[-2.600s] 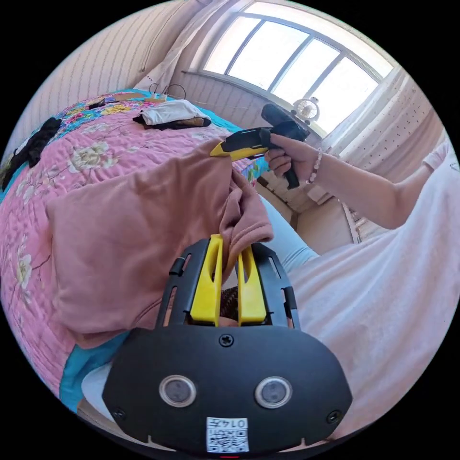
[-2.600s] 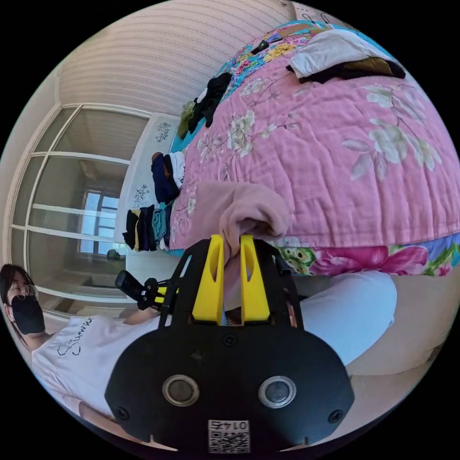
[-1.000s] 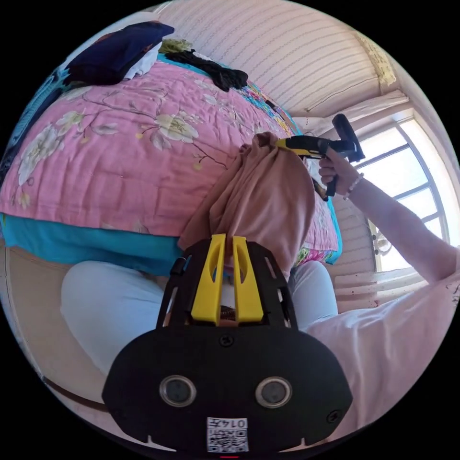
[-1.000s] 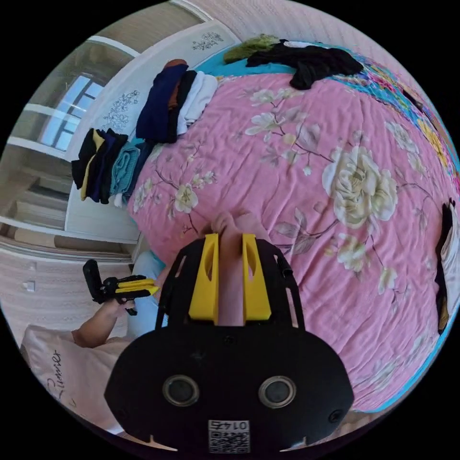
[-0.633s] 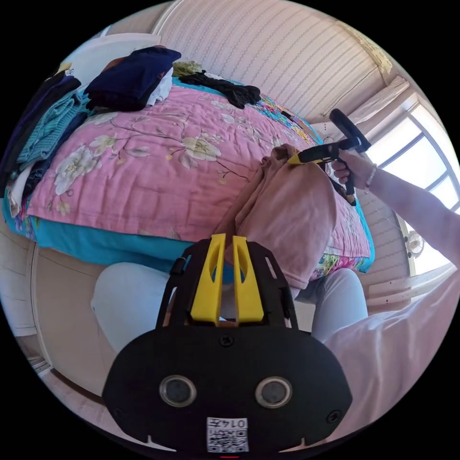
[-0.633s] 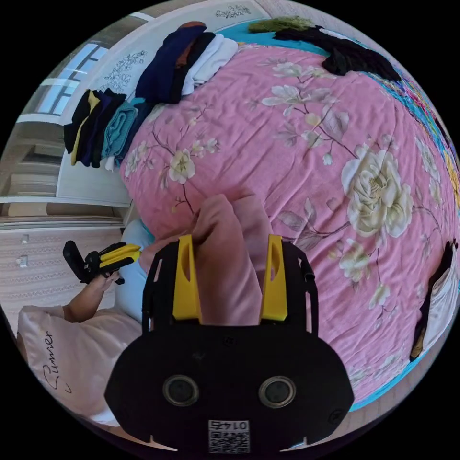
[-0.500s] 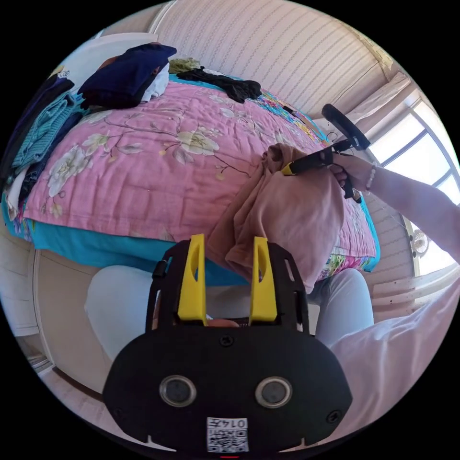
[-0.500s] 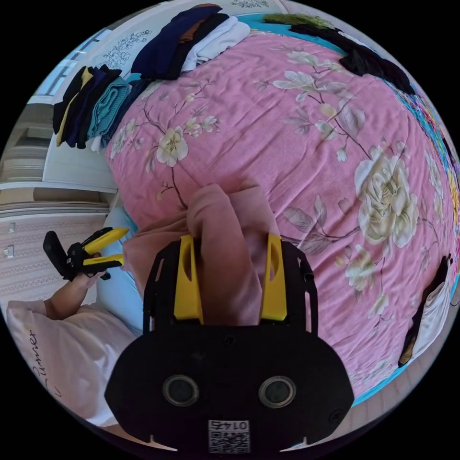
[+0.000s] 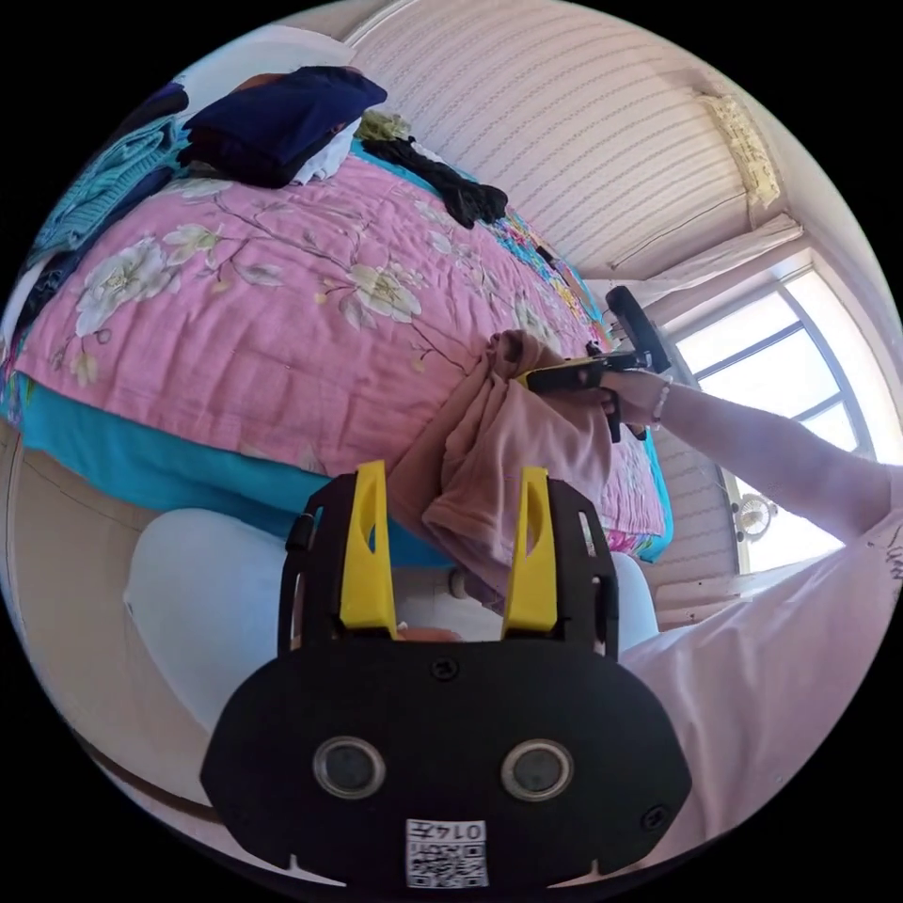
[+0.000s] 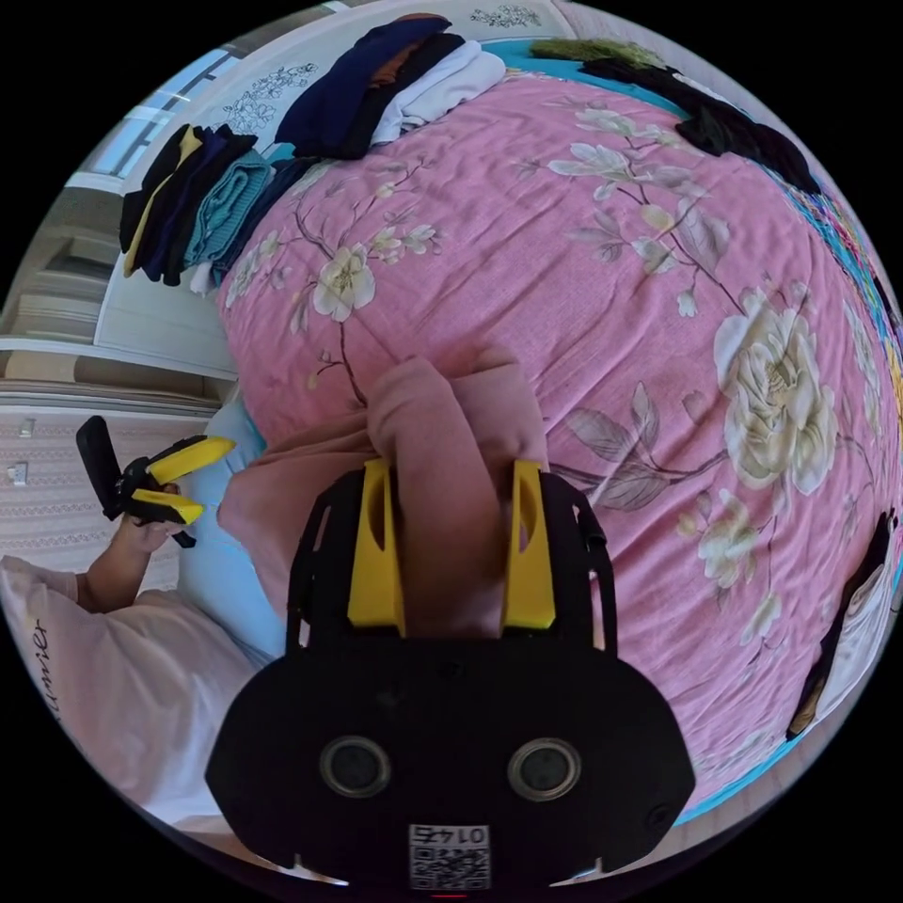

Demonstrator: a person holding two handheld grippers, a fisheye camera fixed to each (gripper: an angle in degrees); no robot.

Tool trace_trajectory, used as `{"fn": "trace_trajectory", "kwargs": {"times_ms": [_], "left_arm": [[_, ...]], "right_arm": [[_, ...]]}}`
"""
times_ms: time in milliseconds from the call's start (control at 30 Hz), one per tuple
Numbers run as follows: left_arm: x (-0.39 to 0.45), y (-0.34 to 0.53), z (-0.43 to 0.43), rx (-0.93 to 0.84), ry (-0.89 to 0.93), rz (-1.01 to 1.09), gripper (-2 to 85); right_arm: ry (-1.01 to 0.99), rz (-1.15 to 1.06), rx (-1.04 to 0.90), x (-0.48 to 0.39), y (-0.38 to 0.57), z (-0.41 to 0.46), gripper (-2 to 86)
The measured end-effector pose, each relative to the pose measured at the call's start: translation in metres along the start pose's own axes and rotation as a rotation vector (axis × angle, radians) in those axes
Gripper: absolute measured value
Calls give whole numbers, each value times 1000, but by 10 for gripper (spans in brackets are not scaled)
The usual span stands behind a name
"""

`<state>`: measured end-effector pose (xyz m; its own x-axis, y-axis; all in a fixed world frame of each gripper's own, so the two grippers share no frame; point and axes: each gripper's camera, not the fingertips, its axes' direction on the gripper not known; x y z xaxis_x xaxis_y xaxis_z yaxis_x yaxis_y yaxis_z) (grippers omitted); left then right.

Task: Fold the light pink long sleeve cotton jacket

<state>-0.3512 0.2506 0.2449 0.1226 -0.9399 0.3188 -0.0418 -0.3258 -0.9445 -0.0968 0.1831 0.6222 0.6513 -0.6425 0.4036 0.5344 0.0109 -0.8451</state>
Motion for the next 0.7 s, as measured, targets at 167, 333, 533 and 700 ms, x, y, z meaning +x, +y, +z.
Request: {"fn": "trace_trajectory", "kwargs": {"times_ms": [167, 333, 533, 700], "left_arm": [[17, -2, -7, 51, 1, 86, 207], [12, -13, 46, -125, -47, 87, 206], [10, -14, 45, -148, 96, 71, 101], [34, -3, 29, -137, 40, 159, 82]], "right_arm": [[9, -20, 22, -10, 15, 1, 138], [64, -60, 52, -28, 34, 1, 117], [122, -147, 165, -55, 81, -7, 101], [143, -207, 305, -81, 133, -27, 95]]}}
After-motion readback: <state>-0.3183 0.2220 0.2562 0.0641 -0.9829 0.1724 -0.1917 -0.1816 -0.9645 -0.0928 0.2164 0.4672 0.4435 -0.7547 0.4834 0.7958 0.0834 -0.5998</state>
